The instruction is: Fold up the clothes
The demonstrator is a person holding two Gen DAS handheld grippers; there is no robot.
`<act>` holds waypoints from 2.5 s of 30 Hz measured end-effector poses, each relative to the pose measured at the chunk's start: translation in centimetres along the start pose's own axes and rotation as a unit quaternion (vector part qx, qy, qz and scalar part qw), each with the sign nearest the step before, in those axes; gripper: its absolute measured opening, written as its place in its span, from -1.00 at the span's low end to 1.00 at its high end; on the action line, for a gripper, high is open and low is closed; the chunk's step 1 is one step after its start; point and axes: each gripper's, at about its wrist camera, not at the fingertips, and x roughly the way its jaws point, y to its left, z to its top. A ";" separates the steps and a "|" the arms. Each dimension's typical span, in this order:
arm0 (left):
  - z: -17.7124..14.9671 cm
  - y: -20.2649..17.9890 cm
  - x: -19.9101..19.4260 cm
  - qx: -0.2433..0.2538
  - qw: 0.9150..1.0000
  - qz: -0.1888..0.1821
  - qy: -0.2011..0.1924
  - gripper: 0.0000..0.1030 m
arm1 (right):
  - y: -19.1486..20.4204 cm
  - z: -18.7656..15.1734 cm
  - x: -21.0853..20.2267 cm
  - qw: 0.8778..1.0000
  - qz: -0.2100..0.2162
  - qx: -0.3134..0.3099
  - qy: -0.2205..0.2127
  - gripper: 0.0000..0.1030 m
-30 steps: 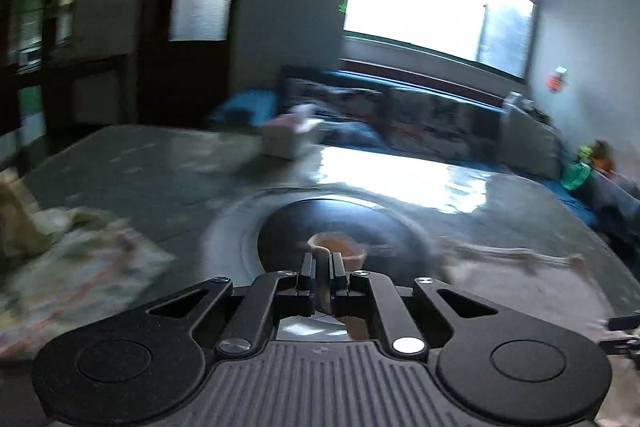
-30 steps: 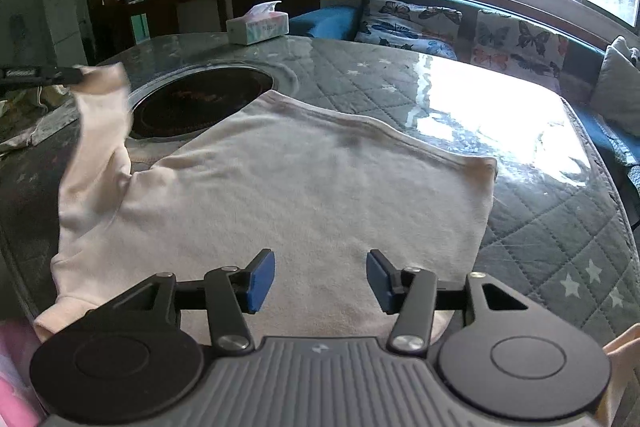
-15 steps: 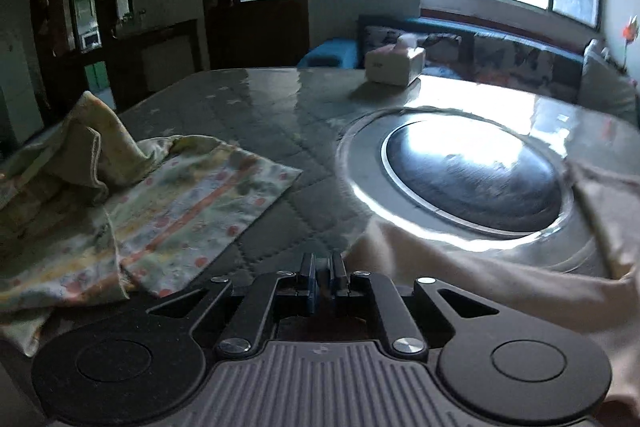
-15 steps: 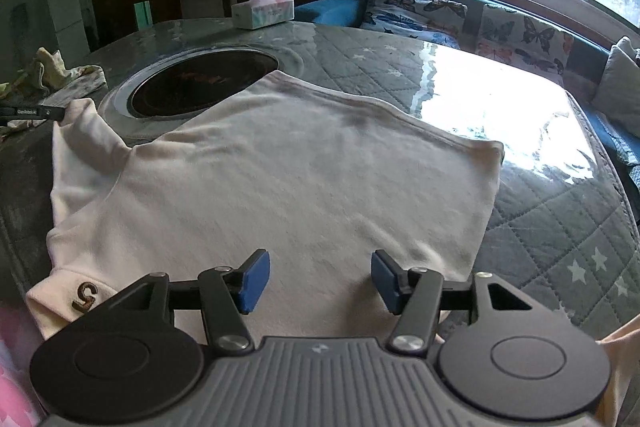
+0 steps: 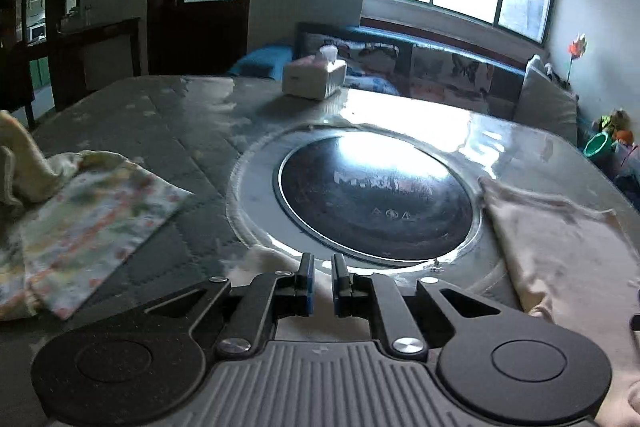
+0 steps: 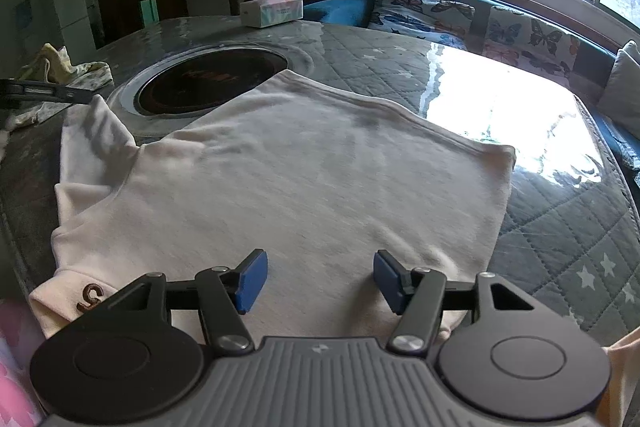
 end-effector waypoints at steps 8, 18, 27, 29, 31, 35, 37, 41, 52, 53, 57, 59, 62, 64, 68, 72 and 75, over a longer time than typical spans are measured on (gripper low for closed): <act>-0.5 1.6 1.9 0.010 0.998 0.057 0.020 -0.78 | -0.4 -0.3 -0.3 1.000 -0.003 0.007 0.001 0.21; 3.3 -6.7 3.0 0.037 0.997 -0.063 0.008 -0.62 | -1.5 -0.5 -0.8 0.999 -0.016 0.031 -0.008 0.22; 6.0 -15.2 9.7 0.112 0.989 -0.093 0.017 -0.55 | -4.0 0.4 -0.9 0.998 -0.038 0.051 -0.021 0.21; 6.4 -15.9 11.1 0.118 0.989 -0.091 0.023 -0.54 | -5.0 0.5 -0.7 0.997 -0.046 0.062 -0.021 0.21; 6.6 -16.5 12.4 0.123 0.988 -0.087 0.031 -0.48 | -6.0 0.7 -0.4 0.996 -0.054 0.071 -0.021 0.20; 6.7 -17.1 13.6 0.130 0.988 -0.083 0.032 -0.42 | -8.0 1.2 0.4 0.994 -0.067 0.089 -0.020 0.19; 6.7 -17.2 13.9 0.133 0.987 -0.082 0.030 -0.44 | -8.8 1.6 0.9 0.993 -0.070 0.093 -0.018 0.18; 6.7 -17.6 14.7 0.139 0.987 -0.079 0.027 -0.73 | -9.7 2.4 2.1 0.993 -0.078 0.088 -0.016 0.15; 7.2 -17.2 16.1 0.140 0.988 -0.059 0.016 -0.84 | -12.4 5.6 6.4 0.990 -0.102 0.096 -0.009 -0.67; 7.3 -17.1 16.3 0.139 0.989 -0.054 0.015 -0.84 | -12.5 5.9 6.8 0.990 -0.103 0.092 -0.009 -0.67; 7.6 -16.7 16.4 0.133 0.990 -0.047 0.015 -0.83 | -12.5 7.0 7.8 0.992 -0.101 0.078 -0.011 -0.65; 7.7 -16.5 16.4 0.130 0.990 -0.046 0.015 -0.82 | -12.5 7.3 7.9 0.993 -0.097 0.072 -0.013 -0.63; 7.9 -16.2 16.3 0.125 0.991 -0.044 0.015 -0.74 | -12.3 7.1 6.4 0.993 -0.093 0.072 -0.023 -0.50; 8.0 -16.0 16.2 0.122 0.991 -0.042 0.015 -0.73 | -12.6 6.5 4.5 0.992 -0.096 0.080 -0.032 -0.45; 6.7 -16.7 13.8 0.132 0.989 -0.071 0.016 -0.68 | -13.6 3.8 0.2 0.986 -0.121 0.106 -0.040 -0.38; 4.9 -17.7 10.6 0.147 0.983 -0.109 0.016 -0.49 | -14.4 -0.3 -3.8 0.976 -0.166 0.139 -0.033 -0.34; 3.6 -18.5 8.3 0.158 0.978 -0.138 0.016 -0.40 | -14.9 -3.4 -6.4 0.965 -0.201 0.166 -0.029 -0.26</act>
